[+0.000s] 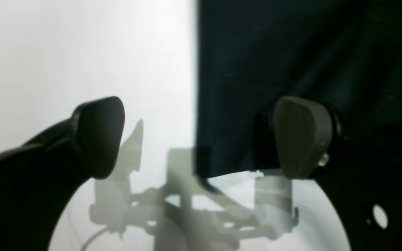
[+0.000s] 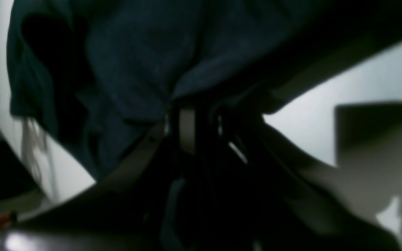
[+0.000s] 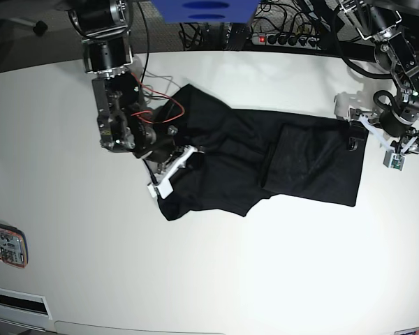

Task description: Fold the T-shirt properly

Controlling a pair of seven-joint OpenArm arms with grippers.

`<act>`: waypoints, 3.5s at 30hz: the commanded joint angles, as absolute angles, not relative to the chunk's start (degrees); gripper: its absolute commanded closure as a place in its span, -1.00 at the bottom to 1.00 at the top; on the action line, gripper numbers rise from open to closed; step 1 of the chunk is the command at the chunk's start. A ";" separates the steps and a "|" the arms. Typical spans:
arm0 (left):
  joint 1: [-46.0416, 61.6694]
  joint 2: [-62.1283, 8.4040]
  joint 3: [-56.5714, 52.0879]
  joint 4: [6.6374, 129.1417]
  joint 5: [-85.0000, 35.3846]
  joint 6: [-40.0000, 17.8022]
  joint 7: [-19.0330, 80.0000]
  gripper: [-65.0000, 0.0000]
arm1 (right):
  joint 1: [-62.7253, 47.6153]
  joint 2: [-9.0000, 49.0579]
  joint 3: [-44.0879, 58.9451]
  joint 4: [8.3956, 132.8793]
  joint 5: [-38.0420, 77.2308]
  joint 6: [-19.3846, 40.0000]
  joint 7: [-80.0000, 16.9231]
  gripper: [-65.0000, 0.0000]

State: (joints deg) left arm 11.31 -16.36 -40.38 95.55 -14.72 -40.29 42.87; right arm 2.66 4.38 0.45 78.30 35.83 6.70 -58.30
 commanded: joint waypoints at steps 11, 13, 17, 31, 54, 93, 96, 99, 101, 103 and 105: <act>7.69 -12.70 -34.86 95.08 -15.16 -40.00 41.71 -1.00 | 5.85 6.11 5.58 79.87 19.65 6.64 -64.48 1.00; 6.55 -12.44 -30.46 94.55 -15.34 -40.00 41.63 -1.00 | 5.85 6.11 5.49 80.04 18.59 6.64 -64.48 1.00; 3.91 -11.30 -24.22 93.76 -14.99 -40.00 41.63 -1.00 | 6.20 6.46 5.67 80.22 18.33 6.64 -64.31 1.00; 1.89 -3.74 -22.55 88.31 -8.04 -40.00 40.22 -1.00 | 10.59 13.23 5.58 79.34 18.42 6.64 -64.48 1.00; 6.73 -8.13 -8.40 79.16 -8.04 -40.00 23.69 -1.00 | 10.51 12.62 6.02 96.92 18.33 6.55 -77.93 1.00; 14.55 -7.69 -16.92 100.88 -8.04 -40.00 23.87 -1.00 | 11.03 -6.02 -18.15 101.41 8.57 -7.60 -77.67 1.00; 15.87 -7.69 -21.58 105.27 -8.04 -40.00 27.38 -1.00 | 11.03 -6.02 -18.15 101.41 8.57 -7.60 -77.67 1.00; 16.66 -7.69 -29.05 113.19 -8.31 -40.00 36.00 -1.00 | 11.03 -6.11 -18.33 101.32 8.57 -7.60 -77.67 1.00; 16.40 -8.22 -34.95 116.44 -8.48 -40.00 39.25 -1.00 | 11.03 -6.11 -19.21 99.91 8.48 -7.60 -77.49 1.00; 16.40 -9.71 -40.31 117.58 -8.66 -40.00 39.25 -1.00 | 11.03 -6.11 -21.14 98.15 8.48 -7.60 -76.53 1.00; 16.40 -11.65 -45.49 117.67 -8.66 -40.00 39.25 -1.00 | 11.03 -6.11 -22.73 96.22 8.48 -7.69 -74.77 1.00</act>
State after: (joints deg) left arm 16.43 -10.85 -45.08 116.68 -8.27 -40.36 40.21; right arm 9.82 -5.50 -22.76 95.26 7.86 -7.57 -75.72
